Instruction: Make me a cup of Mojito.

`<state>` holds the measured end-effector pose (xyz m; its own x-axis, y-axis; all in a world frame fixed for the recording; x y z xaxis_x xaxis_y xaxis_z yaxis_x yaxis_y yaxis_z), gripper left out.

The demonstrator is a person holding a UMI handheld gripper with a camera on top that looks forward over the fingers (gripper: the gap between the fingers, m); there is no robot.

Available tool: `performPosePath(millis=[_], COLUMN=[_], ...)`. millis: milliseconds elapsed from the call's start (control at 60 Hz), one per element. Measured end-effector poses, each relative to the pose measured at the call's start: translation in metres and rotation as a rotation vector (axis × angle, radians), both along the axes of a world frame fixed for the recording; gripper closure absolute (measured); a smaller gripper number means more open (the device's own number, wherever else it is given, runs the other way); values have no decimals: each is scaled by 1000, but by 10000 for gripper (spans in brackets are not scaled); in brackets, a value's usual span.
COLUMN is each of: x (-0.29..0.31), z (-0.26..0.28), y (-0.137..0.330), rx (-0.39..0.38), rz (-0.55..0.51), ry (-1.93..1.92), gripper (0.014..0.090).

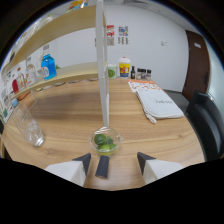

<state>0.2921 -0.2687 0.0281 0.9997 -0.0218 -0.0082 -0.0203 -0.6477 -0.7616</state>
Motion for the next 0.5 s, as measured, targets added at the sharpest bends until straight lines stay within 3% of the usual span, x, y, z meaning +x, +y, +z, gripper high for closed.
performPosePath(millis=[233, 367, 500], x=[-26, -74, -139], z=[97, 146, 159], y=[-12, -24, -35], rx=[170, 249, 282], rz=[-52, -69, -46], ry=[-34, -4, 37], gripper=[195, 194, 192])
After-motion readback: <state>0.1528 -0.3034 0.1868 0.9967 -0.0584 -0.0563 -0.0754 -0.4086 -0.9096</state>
